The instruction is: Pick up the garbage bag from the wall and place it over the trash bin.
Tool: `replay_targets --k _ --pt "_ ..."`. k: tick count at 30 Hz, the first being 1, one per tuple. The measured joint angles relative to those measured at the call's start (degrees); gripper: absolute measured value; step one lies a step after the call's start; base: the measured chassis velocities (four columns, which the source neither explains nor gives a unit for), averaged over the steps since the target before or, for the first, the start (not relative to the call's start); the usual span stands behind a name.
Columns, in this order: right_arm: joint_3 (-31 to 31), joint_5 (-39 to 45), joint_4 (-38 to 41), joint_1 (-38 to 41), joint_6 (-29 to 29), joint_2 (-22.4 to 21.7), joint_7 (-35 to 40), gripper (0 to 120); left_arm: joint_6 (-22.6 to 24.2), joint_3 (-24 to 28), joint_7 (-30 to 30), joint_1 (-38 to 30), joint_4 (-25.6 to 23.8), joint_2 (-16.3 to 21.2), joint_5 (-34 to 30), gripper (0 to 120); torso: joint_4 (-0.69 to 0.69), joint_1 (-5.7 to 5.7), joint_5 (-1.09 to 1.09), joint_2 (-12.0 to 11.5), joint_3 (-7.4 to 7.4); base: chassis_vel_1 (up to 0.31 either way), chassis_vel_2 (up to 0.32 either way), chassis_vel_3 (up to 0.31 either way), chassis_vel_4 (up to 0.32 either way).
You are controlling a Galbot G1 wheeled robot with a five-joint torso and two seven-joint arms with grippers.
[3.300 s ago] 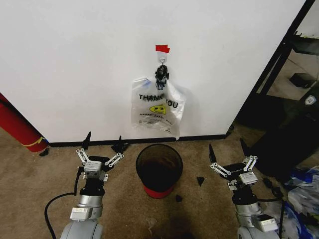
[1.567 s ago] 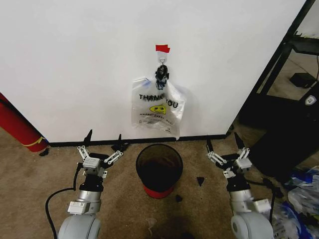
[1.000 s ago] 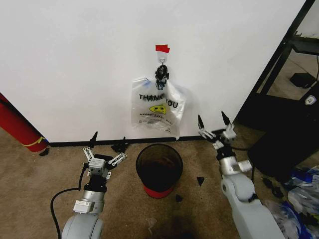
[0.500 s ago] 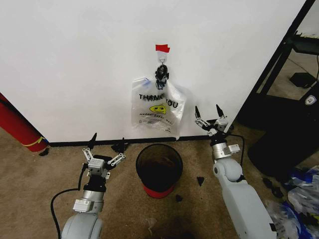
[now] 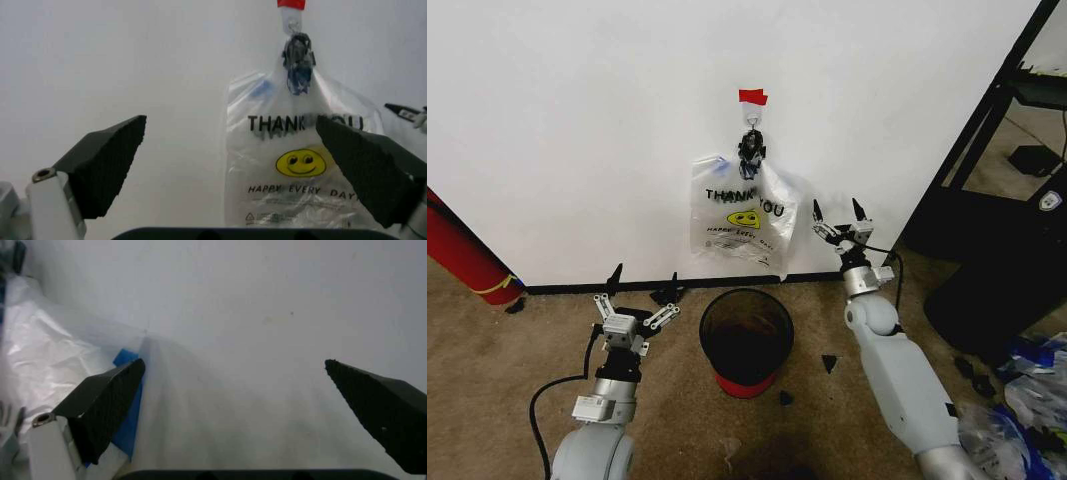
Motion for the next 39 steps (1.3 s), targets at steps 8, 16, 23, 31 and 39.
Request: replay_targets --k 8,16,23,31,39 --pt "-4.14 3.01 3.96 1.13 -2.57 0.47 1.44 100 -0.34 -1.36 -0.28 0.75 -1.40 -0.48 0.00 100 0.02 0.00 -0.02 0.00 -0.01 0.000 0.000 0.000 0.000" --pt "-8.24 4.12 16.52 -4.55 -7.91 -3.09 1.26 100 -1.19 -1.78 -0.72 1.45 -1.39 -0.77 0.84 100 -0.01 -0.01 0.00 0.00 -0.01 0.000 0.000 0.000 0.000" --pt "-7.87 1.54 23.49 -10.26 -10.04 -5.72 0.16 100 -1.24 -2.08 -0.95 1.21 -0.97 -0.81 1.01 100 -0.03 -0.01 -0.01 0.00 -0.01 0.000 0.000 0.000 0.000" --pt "-8.03 1.30 22.77 -11.07 -9.15 -6.05 -1.42 100 -1.27 -1.53 -1.09 1.15 -0.26 -1.44 2.39 100 -0.02 -0.01 0.00 0.00 0.00 0.000 0.000 0.000 0.000" --pt "-13.37 8.29 16.29 -3.43 -7.15 -0.56 -2.38 100 -1.84 -1.69 -1.29 1.57 -0.07 -1.93 3.58 100 0.00 0.00 -0.01 0.00 0.00 0.000 0.000 0.000 0.000"
